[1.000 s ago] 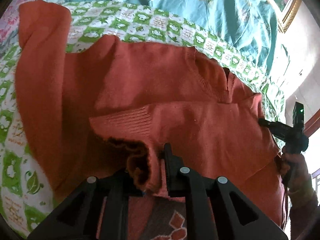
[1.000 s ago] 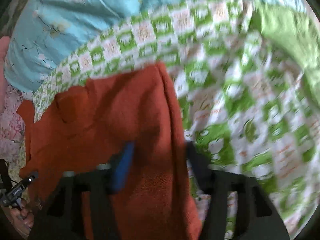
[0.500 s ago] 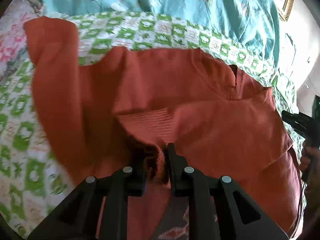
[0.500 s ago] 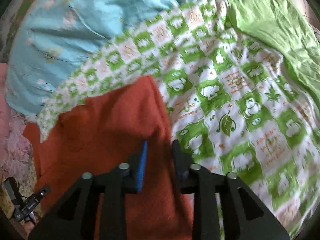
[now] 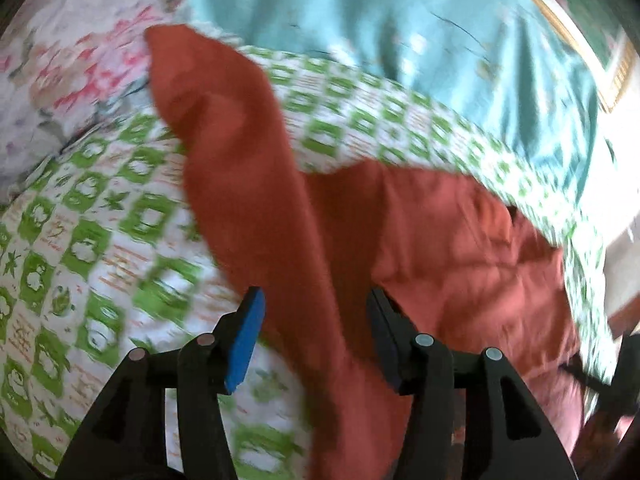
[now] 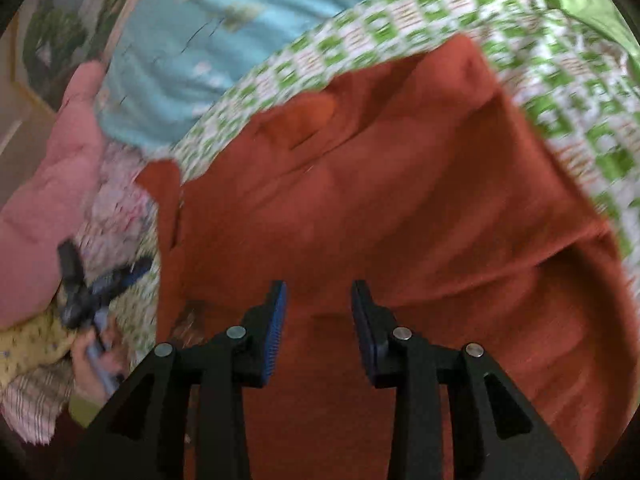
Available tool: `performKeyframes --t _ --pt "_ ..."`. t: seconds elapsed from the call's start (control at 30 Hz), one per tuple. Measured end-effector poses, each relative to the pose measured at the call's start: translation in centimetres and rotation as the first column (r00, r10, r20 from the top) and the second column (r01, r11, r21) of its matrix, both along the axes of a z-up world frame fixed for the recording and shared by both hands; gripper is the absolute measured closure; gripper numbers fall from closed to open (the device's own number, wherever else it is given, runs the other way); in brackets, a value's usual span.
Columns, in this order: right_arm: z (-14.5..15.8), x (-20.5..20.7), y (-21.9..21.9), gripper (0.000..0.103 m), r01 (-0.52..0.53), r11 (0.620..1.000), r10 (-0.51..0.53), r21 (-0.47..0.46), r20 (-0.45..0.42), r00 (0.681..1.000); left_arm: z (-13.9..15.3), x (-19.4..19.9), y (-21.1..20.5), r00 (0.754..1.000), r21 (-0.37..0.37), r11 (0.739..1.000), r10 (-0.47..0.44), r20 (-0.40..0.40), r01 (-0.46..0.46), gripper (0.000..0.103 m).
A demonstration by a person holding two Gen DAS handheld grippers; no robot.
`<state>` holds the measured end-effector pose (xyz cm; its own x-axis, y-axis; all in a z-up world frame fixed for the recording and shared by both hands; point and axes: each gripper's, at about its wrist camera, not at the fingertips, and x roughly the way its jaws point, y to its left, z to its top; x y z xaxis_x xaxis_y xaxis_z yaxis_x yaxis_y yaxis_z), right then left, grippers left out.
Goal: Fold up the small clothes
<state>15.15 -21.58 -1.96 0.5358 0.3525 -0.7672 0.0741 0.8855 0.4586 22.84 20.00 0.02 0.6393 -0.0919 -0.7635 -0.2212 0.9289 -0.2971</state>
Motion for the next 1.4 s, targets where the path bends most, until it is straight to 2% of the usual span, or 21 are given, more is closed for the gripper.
performKeyframes --t 0.2,0.3,0.4,0.43,0.63,0.67,0.73,0.77,0.8,0.87,1.0,1.17,1.3,1.4 --pt "-0.9 -1.6 3.1 0.068 -0.067 0.998 0.067 0.005 -0.041 0.997 -1.3 2.9 6.1 0.992 -0.059 0.99 0.129 -0.001 -0.128 0.049" --pt "-0.8 -2.1 4.5 0.067 -0.103 0.995 0.102 -0.018 -0.048 0.994 -2.3 5.0 9.1 0.984 -0.123 0.976 0.18 -0.002 -0.179 0.048" --pt "-0.7 -2.5 5.6 0.067 -0.131 0.991 0.13 -0.01 -0.056 0.99 -3.4 7.5 12.9 0.97 -0.218 0.947 0.243 -0.003 -0.238 0.044" --pt "-0.7 -2.6 5.8 0.067 -0.136 0.991 0.135 -0.009 -0.058 0.989 -3.8 8.6 14.3 0.962 -0.255 0.93 0.274 -0.004 -0.266 0.044" --pt "-1.0 -2.8 7.2 0.067 -0.161 0.987 0.162 0.011 -0.079 0.984 -4.5 13.2 19.1 0.939 -0.399 0.864 0.344 0.023 -0.307 0.042" --pt "-1.1 -2.8 7.3 0.067 -0.165 0.986 0.165 0.014 -0.083 0.983 -4.5 14.0 19.6 0.934 -0.402 0.859 0.356 0.025 -0.317 0.046" --pt "-1.5 -2.8 7.5 0.067 -0.17 0.985 0.17 0.014 -0.095 0.981 -4.2 14.8 19.7 0.932 -0.379 0.867 0.362 0.033 -0.323 0.073" --pt "-1.7 -2.8 7.5 0.067 -0.17 0.985 0.171 0.014 -0.102 0.98 -3.9 15.3 19.6 0.937 -0.354 0.881 0.346 0.034 -0.313 0.1" --pt "-2.0 -2.8 7.5 0.067 -0.168 0.986 0.169 0.017 -0.109 0.98 -3.6 15.4 19.3 0.939 -0.334 0.891 0.341 0.041 -0.308 0.097" --pt "-2.2 -2.9 7.4 0.067 -0.166 0.986 0.167 0.021 -0.114 0.979 -2.2 14.8 18.1 0.942 -0.278 0.915 0.325 0.081 -0.292 0.098" --pt "-2.0 -3.1 6.9 0.067 -0.155 0.988 0.157 0.027 -0.102 0.982 1.1 13.2 14.7 0.953 -0.215 0.95 0.262 0.151 -0.227 0.098" --pt "-1.1 -3.7 6.1 0.067 -0.134 0.99 0.137 0.052 -0.07 0.988 6.2 10.4 5.6 0.968 -0.104 0.993 0.081 0.24 -0.057 0.098" --pt "-0.3 -4.5 4.9 0.067 -0.096 0.994 0.099 0.056 -0.047 0.994 8.3 7.6 -3.2 0.958 -0.057 0.993 -0.088 0.275 0.108 0.098" --pt "0.1 -5.4 3.2 0.067 -0.046 0.997 0.048 0.067 -0.038 0.998 8.3 5.9 -9.9 0.94 -0.025 0.974 -0.212 0.267 0.226 0.098"
